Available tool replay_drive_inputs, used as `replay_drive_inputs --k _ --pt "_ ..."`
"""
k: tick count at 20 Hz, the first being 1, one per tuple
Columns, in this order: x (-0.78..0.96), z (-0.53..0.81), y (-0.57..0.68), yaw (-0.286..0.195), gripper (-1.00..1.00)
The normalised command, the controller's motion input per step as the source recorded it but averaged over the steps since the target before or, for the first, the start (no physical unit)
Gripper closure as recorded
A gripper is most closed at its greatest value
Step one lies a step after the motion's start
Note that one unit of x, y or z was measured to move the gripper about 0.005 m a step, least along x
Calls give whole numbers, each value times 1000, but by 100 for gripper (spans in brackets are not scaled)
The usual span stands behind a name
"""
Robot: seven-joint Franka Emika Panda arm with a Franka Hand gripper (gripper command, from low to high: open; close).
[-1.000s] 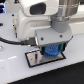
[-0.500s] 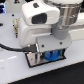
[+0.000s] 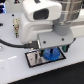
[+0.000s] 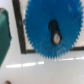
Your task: Insert the blue gear onto the right peg, followed by the red gear
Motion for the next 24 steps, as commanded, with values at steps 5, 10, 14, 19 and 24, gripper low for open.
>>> replay_drive_inputs --k 5,10,14,19,24 --pt "-526 234 210 0 -100" --pt "-609 34 388 0 -100" --pt "-522 8 485 0 -100" --pt "-393 -10 509 0 -100" --pt "-372 -132 415 0 -100"
